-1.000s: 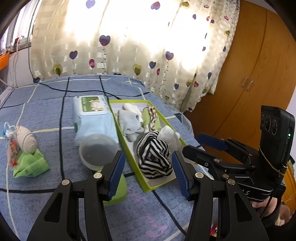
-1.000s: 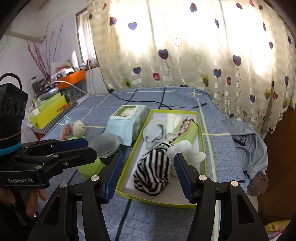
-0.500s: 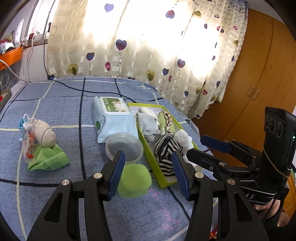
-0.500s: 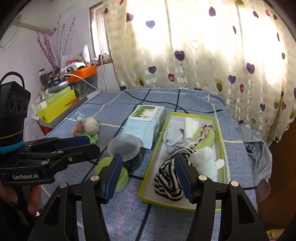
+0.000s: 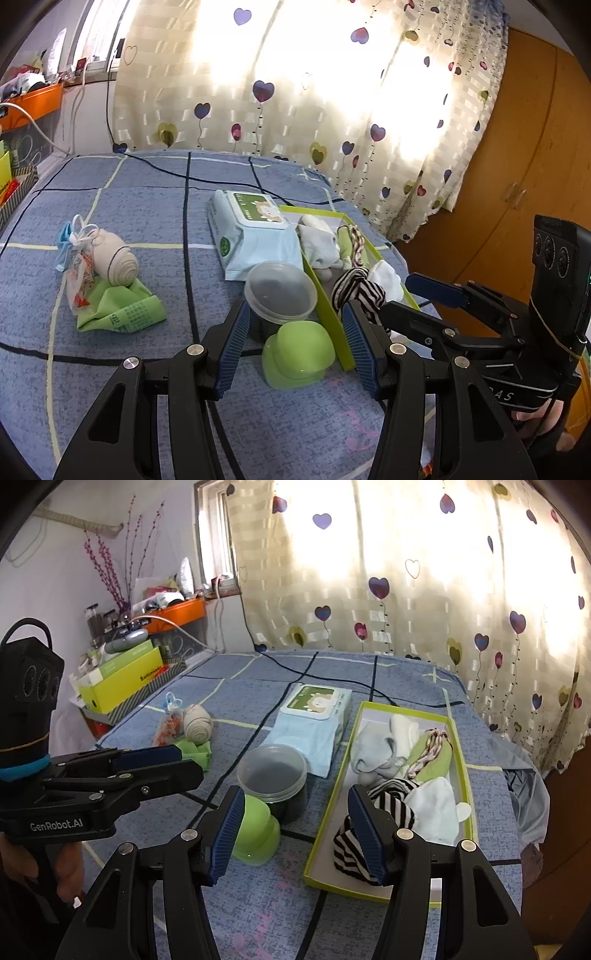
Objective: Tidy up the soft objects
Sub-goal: 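Raise both open grippers out of the box lid, then move both grippers toward the green cloth and plastic bag on the bed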
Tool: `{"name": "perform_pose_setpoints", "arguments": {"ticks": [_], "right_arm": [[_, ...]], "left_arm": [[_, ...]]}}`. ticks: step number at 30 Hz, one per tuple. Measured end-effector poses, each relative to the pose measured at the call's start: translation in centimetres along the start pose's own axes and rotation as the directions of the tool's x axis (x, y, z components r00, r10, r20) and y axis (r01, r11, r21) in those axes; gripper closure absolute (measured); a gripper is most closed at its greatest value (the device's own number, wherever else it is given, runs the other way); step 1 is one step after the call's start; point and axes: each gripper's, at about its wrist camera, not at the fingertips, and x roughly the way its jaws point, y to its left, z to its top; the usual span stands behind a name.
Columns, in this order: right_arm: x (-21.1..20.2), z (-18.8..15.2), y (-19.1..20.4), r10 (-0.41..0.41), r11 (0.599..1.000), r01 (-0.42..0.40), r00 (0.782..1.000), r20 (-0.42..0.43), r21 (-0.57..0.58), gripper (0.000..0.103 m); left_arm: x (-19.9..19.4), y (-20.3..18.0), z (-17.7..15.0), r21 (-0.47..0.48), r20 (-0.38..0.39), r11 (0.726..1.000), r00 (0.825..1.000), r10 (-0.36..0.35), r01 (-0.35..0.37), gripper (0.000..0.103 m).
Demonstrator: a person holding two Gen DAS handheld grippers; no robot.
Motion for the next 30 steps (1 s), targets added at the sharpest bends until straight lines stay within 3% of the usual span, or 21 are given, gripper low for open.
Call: {"name": "perform_pose_setpoints", "arguments": {"ticks": [30], "right_arm": [[5.3, 2.3, 5.4, 0.107, 0.99, -0.113, 0.992, -0.07, -0.082, 0.045]], "left_arm": [[-0.9, 7.4, -0.4, -0.122, 0.003, 0.987, 0.994, 0.108, -0.107, 0.049]]}}
